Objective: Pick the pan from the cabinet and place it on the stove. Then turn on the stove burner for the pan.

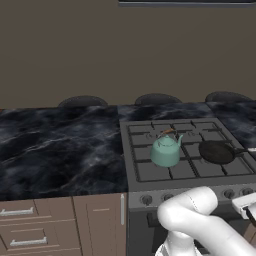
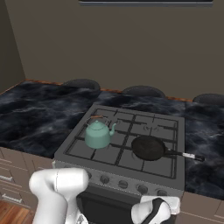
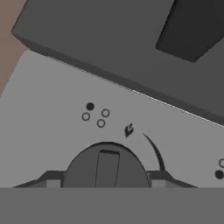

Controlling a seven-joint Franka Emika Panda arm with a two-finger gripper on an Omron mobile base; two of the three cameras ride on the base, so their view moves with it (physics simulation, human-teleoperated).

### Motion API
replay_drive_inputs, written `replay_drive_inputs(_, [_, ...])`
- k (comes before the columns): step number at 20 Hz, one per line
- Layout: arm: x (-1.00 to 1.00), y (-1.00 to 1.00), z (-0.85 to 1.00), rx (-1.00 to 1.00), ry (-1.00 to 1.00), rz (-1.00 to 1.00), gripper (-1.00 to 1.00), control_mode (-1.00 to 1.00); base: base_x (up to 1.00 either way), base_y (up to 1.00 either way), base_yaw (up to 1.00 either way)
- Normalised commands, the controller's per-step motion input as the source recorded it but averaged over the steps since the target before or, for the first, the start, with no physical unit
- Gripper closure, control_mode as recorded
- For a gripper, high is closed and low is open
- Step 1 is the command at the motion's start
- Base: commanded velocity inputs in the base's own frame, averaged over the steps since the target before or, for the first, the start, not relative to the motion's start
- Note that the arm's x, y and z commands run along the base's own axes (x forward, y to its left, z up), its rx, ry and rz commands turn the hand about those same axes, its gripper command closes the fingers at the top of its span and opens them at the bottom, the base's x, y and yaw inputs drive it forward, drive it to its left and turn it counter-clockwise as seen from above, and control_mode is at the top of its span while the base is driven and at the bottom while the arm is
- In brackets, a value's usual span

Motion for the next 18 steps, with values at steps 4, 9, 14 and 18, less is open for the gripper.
replay_drive_inputs(4, [-0.05,0.00,0.00,-0.33,0.00,0.00,1.00,-1.00,0.00,0.00,0.00])
replay_drive_inputs(9, [-0.11,0.00,0.00,-0.34,0.00,0.00,1.00,-1.00,0.00,0.00,0.00])
replay_drive_inputs(14, [-0.09,0.00,0.00,-0.33,0.00,0.00,1.00,-1.00,0.00,0.00,0.00])
replay_drive_inputs(18, [-0.06,0.00,0.00,-0.33,0.00,0.00,1.00,-1.00,0.00,0.00,0.00])
